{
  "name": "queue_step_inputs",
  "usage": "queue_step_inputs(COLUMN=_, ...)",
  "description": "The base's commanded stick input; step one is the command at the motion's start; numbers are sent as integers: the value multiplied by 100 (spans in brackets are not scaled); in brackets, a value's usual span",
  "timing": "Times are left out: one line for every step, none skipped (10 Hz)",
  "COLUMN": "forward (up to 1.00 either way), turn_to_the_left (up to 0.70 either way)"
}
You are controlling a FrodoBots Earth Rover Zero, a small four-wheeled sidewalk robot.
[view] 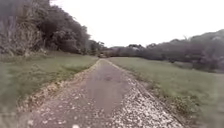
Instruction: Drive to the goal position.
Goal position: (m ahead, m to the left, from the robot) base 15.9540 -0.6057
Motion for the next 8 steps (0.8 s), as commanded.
queue_step_inputs(forward=70, turn_to_the_left=0)
queue_step_inputs(forward=70, turn_to_the_left=0)
queue_step_inputs(forward=70, turn_to_the_left=0)
queue_step_inputs(forward=70, turn_to_the_left=0)
queue_step_inputs(forward=70, turn_to_the_left=0)
queue_step_inputs(forward=70, turn_to_the_left=0)
queue_step_inputs(forward=70, turn_to_the_left=0)
queue_step_inputs(forward=70, turn_to_the_left=0)
